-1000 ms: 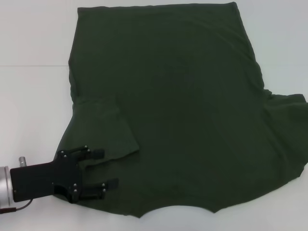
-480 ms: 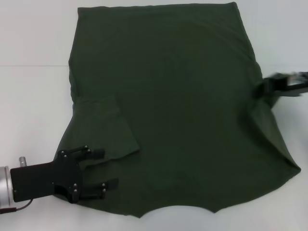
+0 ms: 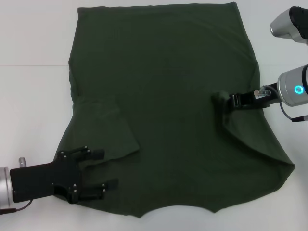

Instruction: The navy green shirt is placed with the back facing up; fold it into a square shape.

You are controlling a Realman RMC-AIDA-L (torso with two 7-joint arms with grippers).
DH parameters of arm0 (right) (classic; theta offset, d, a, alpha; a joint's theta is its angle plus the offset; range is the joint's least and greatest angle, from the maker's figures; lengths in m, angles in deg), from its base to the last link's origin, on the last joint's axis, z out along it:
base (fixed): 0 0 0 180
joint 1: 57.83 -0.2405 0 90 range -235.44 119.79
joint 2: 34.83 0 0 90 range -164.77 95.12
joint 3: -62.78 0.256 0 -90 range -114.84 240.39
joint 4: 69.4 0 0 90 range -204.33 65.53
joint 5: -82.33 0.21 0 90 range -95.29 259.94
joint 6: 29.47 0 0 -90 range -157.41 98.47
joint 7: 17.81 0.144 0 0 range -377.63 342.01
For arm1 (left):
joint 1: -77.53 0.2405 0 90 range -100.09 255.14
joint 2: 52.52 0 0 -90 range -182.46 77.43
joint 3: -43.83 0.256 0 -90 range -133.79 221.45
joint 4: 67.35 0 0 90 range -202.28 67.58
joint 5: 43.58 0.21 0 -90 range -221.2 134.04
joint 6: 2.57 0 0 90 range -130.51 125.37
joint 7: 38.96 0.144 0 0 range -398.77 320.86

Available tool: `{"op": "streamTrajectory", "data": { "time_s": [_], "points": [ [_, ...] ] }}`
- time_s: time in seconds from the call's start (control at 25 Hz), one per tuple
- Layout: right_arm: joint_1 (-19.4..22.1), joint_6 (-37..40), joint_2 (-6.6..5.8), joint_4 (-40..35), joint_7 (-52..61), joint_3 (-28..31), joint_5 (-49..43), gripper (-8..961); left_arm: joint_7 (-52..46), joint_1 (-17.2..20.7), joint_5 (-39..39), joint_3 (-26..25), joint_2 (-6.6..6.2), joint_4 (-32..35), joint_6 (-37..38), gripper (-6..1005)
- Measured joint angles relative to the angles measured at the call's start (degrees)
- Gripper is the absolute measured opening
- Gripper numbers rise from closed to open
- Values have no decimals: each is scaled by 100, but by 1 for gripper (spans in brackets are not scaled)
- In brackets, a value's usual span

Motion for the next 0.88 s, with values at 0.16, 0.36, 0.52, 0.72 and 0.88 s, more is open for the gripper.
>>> {"op": "streamTrajectory", "data": {
  "time_s": [0.16,0.36,0.52,0.72,0.88],
  "points": [
    [49,-12,-20,85,-115,18,234,109,0,-1,2,0,1,-1,-2,855],
    [168,52,-56,112,-305,62,504,127,0,-9,2,0,9,-9,-10,856],
    [411,140,-110,86,-719,117,1196,142,0,-11,2,-1,9,-9,-10,856],
    [859,717,-236,133,-1712,708,2486,379,-126,-12,-10,-102,9,-9,14,855],
    [1311,1421,-257,371,-2887,1304,3393,523,-361,-25,-14,-431,4,-9,106,855]
  ]
}}
